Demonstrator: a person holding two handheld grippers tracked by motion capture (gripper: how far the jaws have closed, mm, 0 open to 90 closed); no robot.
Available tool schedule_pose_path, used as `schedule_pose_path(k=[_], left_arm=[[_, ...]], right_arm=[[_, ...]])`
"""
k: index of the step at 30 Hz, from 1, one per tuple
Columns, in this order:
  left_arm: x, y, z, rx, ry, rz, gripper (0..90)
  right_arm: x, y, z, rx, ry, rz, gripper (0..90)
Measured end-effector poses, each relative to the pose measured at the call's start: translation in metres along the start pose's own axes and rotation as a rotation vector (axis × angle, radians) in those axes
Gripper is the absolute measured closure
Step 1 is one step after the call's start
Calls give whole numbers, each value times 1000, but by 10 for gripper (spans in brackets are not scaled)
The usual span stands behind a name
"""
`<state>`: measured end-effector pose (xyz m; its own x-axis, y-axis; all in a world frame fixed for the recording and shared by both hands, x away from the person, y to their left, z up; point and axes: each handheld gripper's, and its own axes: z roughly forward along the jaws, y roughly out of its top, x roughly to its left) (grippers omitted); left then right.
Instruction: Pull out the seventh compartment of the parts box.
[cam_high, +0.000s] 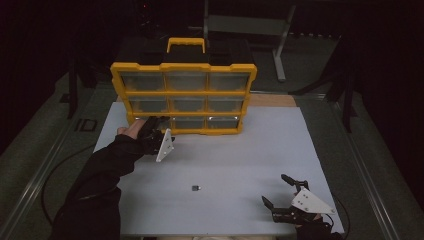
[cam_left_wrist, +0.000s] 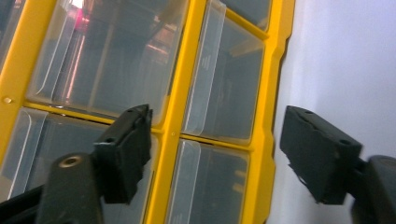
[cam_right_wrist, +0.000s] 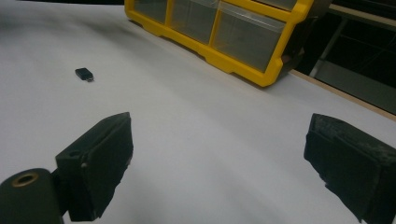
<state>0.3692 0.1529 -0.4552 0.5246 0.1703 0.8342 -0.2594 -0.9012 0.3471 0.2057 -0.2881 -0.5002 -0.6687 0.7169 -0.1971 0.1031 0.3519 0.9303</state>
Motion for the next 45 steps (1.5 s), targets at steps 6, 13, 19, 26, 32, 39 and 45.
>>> schedule_pose_path(k=[6,13,19,26,32,39,45], left_arm=[[-3,-3,5,21,45,19,330],[-5,-8,12,51,80,20,432],[-8,-8,19,82,102,16,476],[-10,-10,24,124,114,47,525],[-9,-12,28,162,126,50,544],[-8,-11,34,197,126,69,571],[-9,-10,37,218,117,95,615]], right_arm=[[0,0,0,-1,0,0,82],[0,0,0,-2,3,-1,82],[0,0,0,-3,3,-2,82],[0,0,-1,-2,3,-2,83],[0,0,-1,-2,3,-2,82],[0,0,0,-3,3,-1,82],[0,0,0,-2,4,2,82]])
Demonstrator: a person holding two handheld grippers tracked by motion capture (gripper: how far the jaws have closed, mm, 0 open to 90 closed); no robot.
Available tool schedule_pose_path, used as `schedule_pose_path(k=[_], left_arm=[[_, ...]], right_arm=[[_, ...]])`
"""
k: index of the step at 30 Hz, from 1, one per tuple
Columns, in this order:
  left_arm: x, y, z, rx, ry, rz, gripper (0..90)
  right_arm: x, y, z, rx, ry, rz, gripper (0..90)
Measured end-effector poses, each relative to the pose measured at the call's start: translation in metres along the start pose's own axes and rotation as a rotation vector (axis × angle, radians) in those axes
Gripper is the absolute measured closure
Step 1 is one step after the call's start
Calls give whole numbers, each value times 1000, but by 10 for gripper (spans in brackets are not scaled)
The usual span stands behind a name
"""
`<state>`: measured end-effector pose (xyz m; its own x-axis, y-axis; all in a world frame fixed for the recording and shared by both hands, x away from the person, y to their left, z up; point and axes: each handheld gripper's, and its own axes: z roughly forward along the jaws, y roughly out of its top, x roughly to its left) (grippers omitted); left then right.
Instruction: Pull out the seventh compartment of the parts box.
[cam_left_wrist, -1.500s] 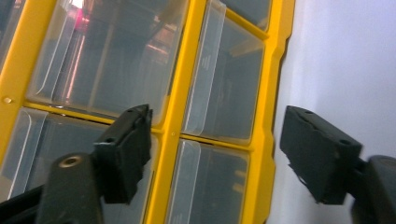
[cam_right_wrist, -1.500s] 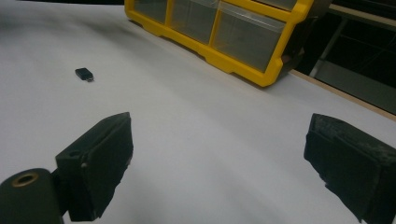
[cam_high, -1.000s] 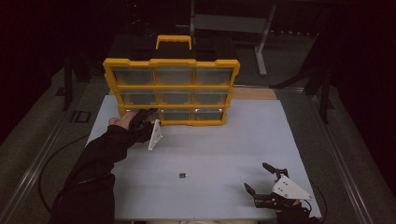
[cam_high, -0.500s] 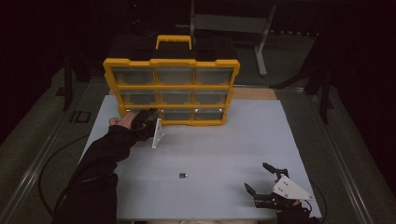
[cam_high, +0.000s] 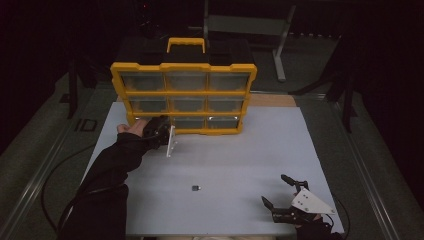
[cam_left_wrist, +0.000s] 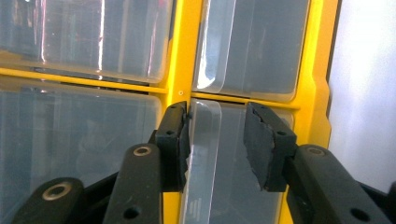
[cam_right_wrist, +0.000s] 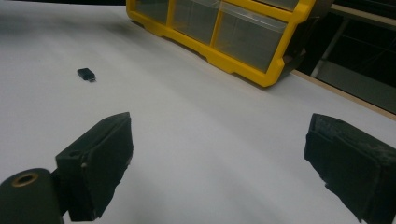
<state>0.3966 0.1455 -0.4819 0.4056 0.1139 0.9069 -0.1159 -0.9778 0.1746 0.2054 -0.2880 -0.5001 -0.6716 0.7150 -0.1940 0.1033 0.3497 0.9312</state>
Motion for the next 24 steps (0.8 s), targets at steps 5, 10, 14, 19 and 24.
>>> schedule_pose_path(k=[5,10,14,19,24], left_arm=[[0,3,0,23,7,-6,646],[0,7,1,49,18,12,658],[-2,10,2,77,27,43,666],[-8,14,3,107,67,76,666],[-20,20,7,159,161,127,681]], right_arm=[[0,0,0,-1,0,-3,82],[1,0,0,-1,0,-3,82],[1,0,0,0,5,-4,82],[2,1,1,3,8,-8,82],[2,1,1,3,6,-7,82]])
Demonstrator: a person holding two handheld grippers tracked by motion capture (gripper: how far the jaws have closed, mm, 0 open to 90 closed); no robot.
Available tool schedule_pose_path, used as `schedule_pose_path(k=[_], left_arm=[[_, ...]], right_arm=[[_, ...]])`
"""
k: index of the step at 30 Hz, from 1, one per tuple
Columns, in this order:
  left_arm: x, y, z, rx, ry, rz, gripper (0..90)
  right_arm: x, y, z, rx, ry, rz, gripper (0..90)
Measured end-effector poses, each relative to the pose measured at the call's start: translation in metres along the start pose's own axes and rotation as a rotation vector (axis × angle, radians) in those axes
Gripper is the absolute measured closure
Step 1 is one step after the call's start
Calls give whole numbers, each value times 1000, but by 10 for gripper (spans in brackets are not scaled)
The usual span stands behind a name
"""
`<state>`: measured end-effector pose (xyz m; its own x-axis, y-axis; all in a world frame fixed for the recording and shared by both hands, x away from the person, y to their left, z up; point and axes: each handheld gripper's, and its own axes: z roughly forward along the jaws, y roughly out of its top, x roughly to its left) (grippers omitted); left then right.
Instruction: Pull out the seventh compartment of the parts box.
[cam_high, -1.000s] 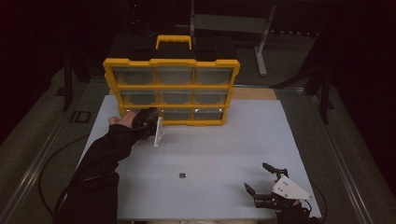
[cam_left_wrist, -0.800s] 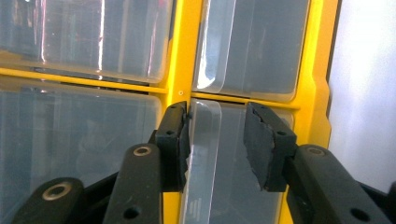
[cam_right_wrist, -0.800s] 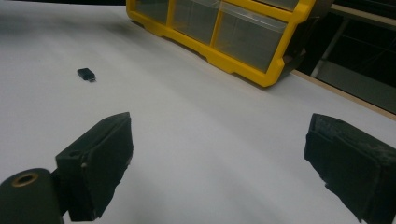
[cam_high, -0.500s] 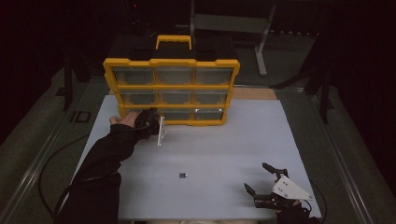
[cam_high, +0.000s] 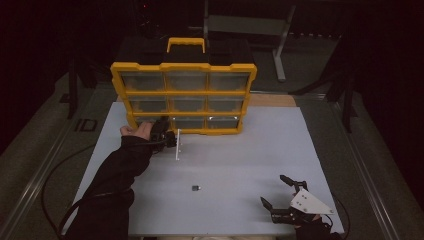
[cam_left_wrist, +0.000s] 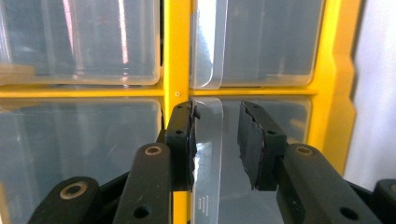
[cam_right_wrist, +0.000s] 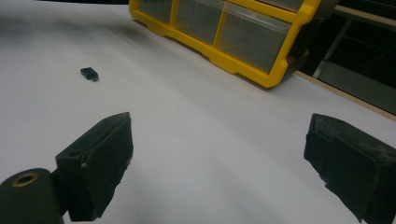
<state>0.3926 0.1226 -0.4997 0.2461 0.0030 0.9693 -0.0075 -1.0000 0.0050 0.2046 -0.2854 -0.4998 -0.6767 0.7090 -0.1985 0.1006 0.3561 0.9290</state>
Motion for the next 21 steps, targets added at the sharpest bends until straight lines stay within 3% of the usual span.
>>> schedule_pose_path(k=[1,2,4,10,15,21], left_arm=[[0,0,0,0,0,0,705],[-2,4,0,32,38,15,705],[-4,6,1,41,55,10,755],[-6,7,2,50,68,3,774],[-4,7,1,54,58,5,779],[6,7,-2,64,3,16,780]], right_arm=[[0,0,0,0,0,0,82],[0,0,0,1,0,1,82],[-1,0,-1,-2,-1,1,82],[-1,-1,0,-1,2,2,82],[-1,-1,-1,0,0,1,83],[-2,-1,-1,-1,-5,3,82]])
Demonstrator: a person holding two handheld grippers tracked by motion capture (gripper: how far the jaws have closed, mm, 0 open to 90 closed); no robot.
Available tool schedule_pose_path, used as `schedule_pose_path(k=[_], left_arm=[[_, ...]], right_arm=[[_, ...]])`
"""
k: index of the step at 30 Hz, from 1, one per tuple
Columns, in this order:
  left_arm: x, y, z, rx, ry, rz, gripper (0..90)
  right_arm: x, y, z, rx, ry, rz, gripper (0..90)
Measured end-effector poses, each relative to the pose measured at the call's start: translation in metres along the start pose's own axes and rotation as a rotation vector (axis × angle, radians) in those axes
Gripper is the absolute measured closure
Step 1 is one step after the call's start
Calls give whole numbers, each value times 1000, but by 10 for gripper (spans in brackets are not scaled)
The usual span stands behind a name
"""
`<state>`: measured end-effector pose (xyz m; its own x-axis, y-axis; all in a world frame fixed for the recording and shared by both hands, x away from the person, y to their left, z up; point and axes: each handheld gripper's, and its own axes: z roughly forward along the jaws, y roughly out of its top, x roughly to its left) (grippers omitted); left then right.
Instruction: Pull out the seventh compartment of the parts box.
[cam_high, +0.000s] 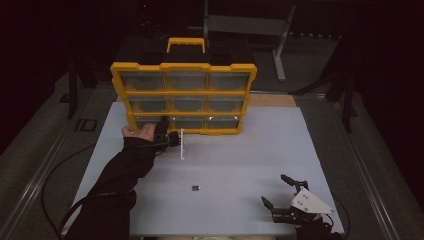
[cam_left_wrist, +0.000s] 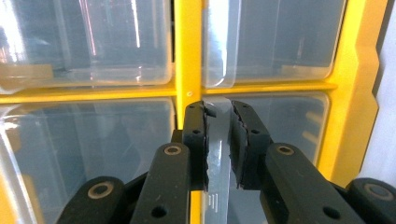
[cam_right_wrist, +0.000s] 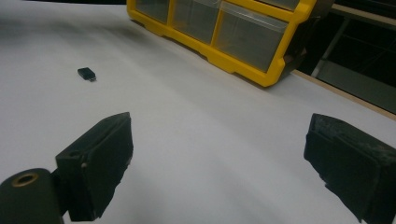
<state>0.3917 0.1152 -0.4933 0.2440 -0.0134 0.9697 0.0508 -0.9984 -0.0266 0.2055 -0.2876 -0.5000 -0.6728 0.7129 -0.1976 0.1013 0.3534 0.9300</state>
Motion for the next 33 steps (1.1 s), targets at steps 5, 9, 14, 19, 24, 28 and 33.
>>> schedule_pose_path(k=[5,9,14,19,24,28,33], left_arm=[[1,-1,-5,-3,-15,2,780],[1,-1,-8,-4,-25,1,779],[2,-1,-13,-3,-37,-2,777],[-1,-1,-18,-2,-39,-8,776],[-2,0,-22,-6,-43,-6,775],[-2,0,-25,-2,-49,-6,774],[-3,0,-30,-10,-53,-7,774]], right_arm=[[0,0,0,0,-2,3,82],[0,0,0,1,-2,1,82],[0,0,-1,1,-3,3,82],[0,0,0,0,-1,4,83],[0,0,0,0,-1,3,82],[0,0,0,3,2,5,82],[0,0,0,2,0,9,82]])
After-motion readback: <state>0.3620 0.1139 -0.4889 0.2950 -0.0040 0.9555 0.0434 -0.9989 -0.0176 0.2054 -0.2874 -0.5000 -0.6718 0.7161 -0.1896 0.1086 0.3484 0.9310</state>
